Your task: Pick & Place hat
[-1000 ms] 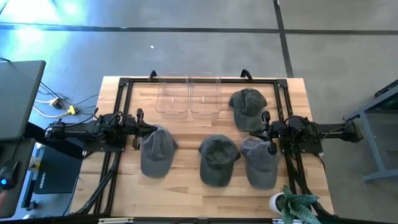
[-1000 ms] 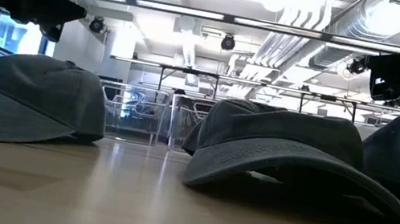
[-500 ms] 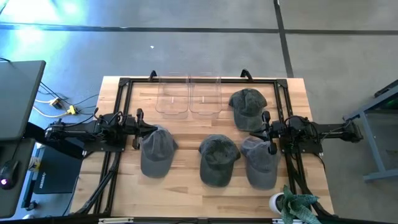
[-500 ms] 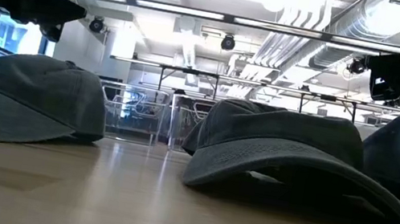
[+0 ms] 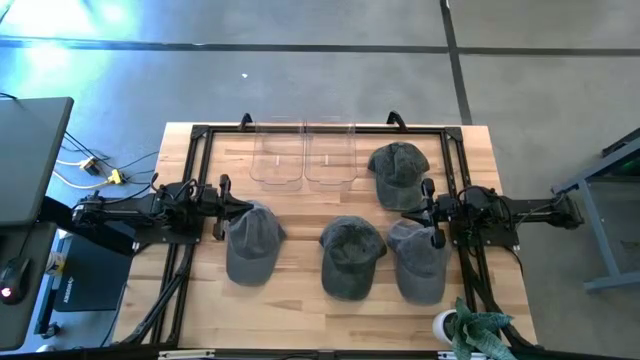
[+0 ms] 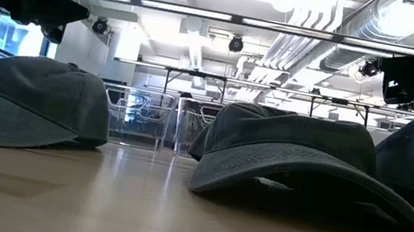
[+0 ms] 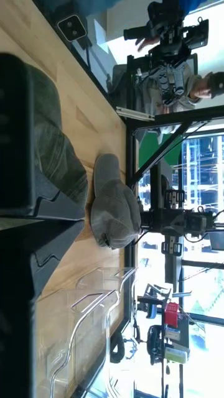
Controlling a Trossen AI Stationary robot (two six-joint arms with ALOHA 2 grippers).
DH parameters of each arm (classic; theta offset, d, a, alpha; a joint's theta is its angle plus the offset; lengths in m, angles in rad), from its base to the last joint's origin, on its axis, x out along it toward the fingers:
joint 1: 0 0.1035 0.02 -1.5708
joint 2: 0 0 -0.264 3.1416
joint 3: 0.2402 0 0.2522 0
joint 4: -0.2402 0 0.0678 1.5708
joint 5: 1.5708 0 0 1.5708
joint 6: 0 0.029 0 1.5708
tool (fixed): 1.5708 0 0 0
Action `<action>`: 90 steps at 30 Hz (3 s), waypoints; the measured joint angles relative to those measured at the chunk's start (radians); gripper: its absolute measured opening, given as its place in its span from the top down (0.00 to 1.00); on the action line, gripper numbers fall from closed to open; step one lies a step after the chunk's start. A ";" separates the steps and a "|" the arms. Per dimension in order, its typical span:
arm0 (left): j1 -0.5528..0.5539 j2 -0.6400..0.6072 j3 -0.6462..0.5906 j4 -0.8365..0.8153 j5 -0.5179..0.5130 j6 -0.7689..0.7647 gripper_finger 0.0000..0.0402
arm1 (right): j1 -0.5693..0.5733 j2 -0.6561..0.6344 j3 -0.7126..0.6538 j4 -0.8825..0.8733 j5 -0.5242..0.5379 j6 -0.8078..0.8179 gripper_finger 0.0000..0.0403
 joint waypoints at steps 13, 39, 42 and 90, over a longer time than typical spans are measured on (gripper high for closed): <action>0.000 0.000 0.000 0.073 0.079 -0.455 1.00 | 0.000 0.000 0.000 0.000 0.000 0.000 0.99; 0.000 0.711 0.716 -0.768 -0.061 -0.442 0.84 | 0.000 0.000 0.000 0.000 0.000 0.000 0.98; 0.000 0.827 0.802 -0.866 -0.017 -0.425 0.70 | 0.000 0.000 0.000 0.000 0.000 0.000 0.98; 0.244 1.228 0.755 -0.690 0.710 0.080 0.63 | 0.000 0.000 0.000 0.001 0.000 0.000 0.98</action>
